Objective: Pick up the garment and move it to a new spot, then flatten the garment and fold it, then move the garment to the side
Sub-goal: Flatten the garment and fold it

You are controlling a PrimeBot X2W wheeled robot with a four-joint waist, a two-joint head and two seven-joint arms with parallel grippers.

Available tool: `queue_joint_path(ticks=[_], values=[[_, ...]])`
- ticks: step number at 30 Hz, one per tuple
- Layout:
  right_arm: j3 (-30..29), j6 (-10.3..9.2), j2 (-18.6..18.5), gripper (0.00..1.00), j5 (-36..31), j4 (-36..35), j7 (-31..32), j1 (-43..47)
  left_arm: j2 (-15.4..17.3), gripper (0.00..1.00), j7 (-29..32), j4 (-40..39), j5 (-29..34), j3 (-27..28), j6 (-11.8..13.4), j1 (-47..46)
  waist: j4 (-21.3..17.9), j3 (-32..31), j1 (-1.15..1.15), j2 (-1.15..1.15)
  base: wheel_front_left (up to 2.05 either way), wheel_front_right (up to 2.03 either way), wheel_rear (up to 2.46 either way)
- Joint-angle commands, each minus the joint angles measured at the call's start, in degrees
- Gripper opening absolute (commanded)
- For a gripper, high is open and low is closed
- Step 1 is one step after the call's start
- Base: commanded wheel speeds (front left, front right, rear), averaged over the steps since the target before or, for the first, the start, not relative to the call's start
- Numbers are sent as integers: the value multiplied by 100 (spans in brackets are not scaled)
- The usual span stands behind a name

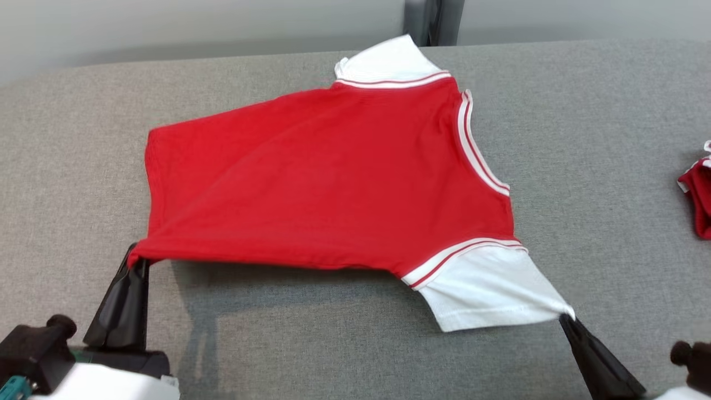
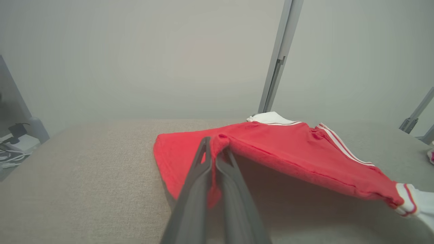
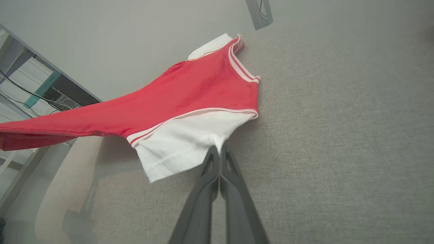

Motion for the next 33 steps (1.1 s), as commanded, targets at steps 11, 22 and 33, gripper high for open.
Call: queue_joint_path(ticks=[11, 22, 33], values=[[-663, 0, 58, 0, -155, -1664, 1463, 1119, 380, 0, 822, -934, -99, 422, 468, 974, -6, -168, 0, 0, 0, 0, 0], [-670, 0, -86, 0, -819, -1775, 2322, -85, 554, 0, 1550, -805, -442, 333, 409, 712, 55, 363, 0, 0, 0, 0, 0], [144, 0, -944, 0, -914, -595, 2552, -2546, 537, 0, 1588, -185, -625, 157, 127, -143, 312, 1297, 0, 0, 0, 0, 0]])
